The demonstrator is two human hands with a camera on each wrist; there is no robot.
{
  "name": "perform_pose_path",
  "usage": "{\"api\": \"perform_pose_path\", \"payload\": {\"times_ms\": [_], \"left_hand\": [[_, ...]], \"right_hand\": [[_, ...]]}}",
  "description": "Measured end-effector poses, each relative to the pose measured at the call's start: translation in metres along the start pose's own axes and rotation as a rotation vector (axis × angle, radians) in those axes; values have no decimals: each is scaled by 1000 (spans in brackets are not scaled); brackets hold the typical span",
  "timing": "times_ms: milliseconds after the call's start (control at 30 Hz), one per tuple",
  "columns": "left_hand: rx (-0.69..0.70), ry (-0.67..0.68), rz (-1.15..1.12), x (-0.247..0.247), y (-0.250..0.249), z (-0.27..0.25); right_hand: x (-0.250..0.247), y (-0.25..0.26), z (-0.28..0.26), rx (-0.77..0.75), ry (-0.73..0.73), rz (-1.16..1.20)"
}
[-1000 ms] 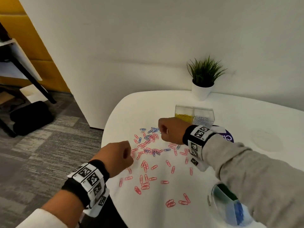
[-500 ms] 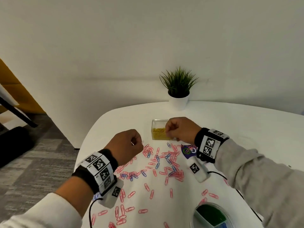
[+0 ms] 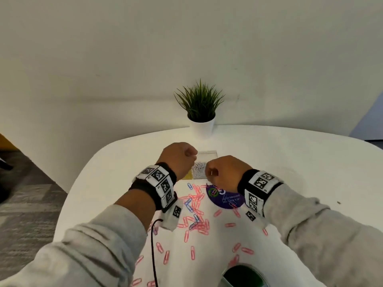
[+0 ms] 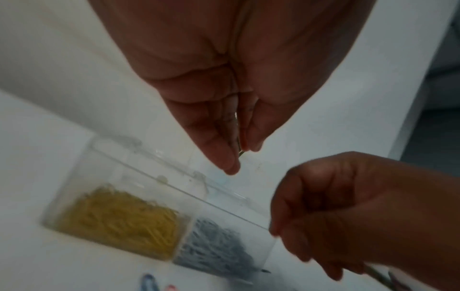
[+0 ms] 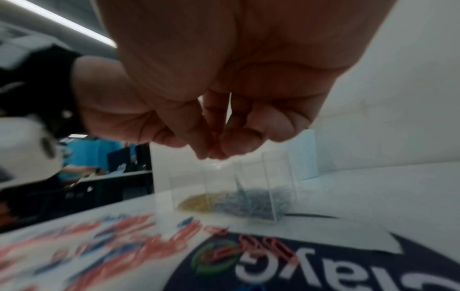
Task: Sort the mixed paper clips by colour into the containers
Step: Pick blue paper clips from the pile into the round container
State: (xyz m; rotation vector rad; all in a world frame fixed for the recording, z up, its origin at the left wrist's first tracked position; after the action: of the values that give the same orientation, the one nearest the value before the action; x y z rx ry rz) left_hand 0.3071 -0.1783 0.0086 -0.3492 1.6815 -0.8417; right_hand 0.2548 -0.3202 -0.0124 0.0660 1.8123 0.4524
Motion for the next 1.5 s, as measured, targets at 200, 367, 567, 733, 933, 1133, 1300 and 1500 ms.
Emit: {"api": "perform_pose_path", "payload": {"times_ms": [200, 367, 567, 733, 933, 1133, 1300, 1500], "left_hand": [[-82, 203, 426, -1, 49, -57], [108, 295, 519, 34, 61, -84], [327, 288, 592, 58, 45, -84], [288, 272, 557, 54, 50, -82], [219, 218, 549, 50, 55, -82], [138, 175, 472, 44, 60, -80], [54, 138, 437, 41, 67, -77], [45, 176, 466, 43, 71, -77]], "right_hand": [[39, 27, 36, -82, 68, -132], [58, 47, 49, -195, 116, -391], [63, 39, 45, -220, 41, -406], [30, 14, 14, -104, -90, 60], [-16, -74, -26, 171, -436, 996], [10, -100, -23, 375, -308, 1372], [22, -68, -5, 244, -45, 367], [43, -36, -3, 122, 78, -6]]}}
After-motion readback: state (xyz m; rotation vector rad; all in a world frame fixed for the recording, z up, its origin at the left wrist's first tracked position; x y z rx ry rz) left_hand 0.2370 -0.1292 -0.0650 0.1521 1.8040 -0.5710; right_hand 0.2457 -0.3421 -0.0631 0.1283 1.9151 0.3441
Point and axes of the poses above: each hand's wrist, its own z-axis towards the middle knuckle, its own x-axis out of the palm, y = z × x, the point moved 7 cm from there along z, towards the middle knuckle, and after that the axes turned 4 degrees about y, right-handed, at the moved point
